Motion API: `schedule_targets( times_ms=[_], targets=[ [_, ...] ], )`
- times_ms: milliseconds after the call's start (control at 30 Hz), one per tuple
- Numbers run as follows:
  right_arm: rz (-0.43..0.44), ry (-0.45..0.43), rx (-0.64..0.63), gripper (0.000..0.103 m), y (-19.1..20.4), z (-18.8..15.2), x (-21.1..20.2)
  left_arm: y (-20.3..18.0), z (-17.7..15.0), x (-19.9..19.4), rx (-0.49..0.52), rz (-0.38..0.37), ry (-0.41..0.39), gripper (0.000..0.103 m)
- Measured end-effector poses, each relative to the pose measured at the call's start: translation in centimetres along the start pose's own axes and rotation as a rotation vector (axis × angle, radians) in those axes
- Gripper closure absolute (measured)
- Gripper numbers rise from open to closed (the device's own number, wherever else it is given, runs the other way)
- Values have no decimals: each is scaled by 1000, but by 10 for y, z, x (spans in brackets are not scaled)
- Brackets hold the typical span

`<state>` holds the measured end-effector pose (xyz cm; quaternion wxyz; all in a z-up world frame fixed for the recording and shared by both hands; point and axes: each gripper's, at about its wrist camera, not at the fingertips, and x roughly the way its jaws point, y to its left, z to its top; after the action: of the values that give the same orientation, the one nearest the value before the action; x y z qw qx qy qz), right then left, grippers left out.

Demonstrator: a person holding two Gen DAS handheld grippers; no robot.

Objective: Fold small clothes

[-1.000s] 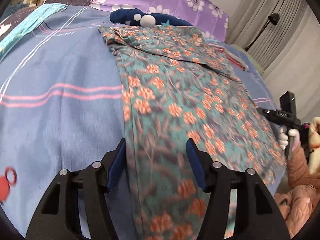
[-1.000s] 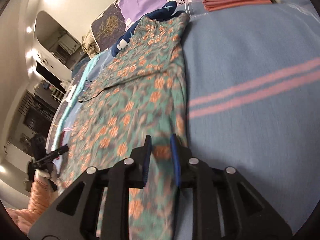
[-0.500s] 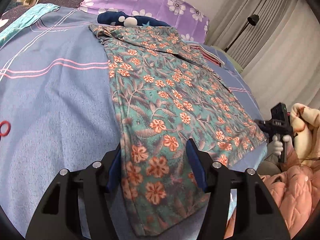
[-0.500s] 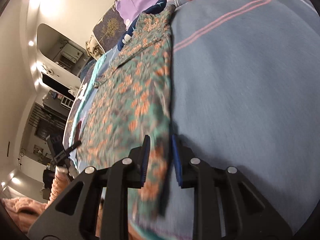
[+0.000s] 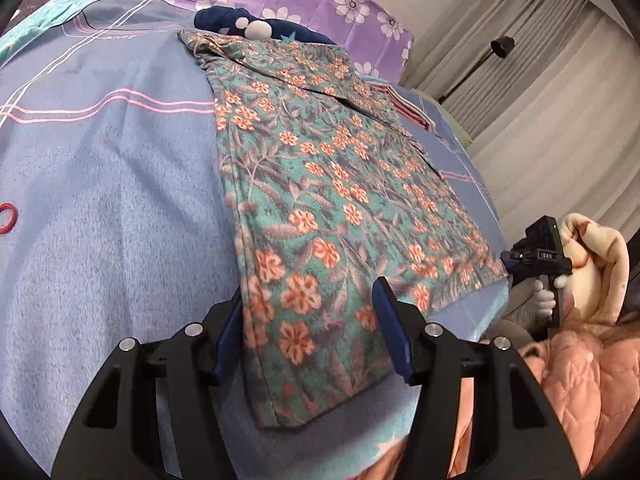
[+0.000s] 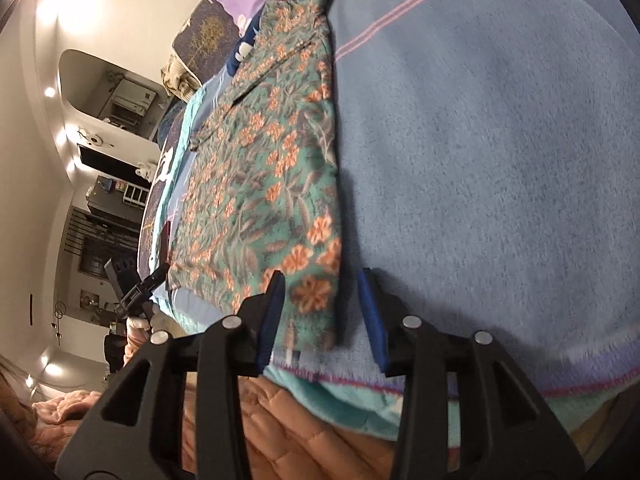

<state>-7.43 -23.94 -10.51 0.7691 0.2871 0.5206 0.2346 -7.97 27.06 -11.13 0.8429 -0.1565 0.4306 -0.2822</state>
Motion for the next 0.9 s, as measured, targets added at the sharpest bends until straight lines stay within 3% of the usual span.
schedule_targets(
  times_ms=[100,233,333,367,400,433,467,500,667,800,900],
  targets=[
    [36,18,-1,60,-3,7,7,-2,0,4,38,-10,10,43],
    [140,20,-3,53,1,31,33,7,14,17,-1,-104,-3,43],
    [164,12,-15,53,9,35,39,5,20,26,-18,-143,-18,44],
    [164,2,-13,57,10,34,38,2,21,28,-15,-132,-22,46],
    [160,-13,-7,65,10,32,36,-2,20,28,-9,-99,-26,59],
    [163,-26,14,87,7,29,34,-4,19,27,-10,-74,-27,76],
    [170,-44,42,99,3,27,32,-4,19,27,-24,-59,-27,86],
    [181,-67,70,100,0,26,30,-2,20,24,-68,-70,-34,98],
    [327,-254,85,101,11,43,-14,-19,44,-6,-61,-103,-183,101],
    [378,-411,-6,101,45,50,-71,-72,68,-51,79,-136,-306,101],
    [381,-494,-85,101,60,35,-114,-112,64,-80,172,-134,-349,101]
  ],
)
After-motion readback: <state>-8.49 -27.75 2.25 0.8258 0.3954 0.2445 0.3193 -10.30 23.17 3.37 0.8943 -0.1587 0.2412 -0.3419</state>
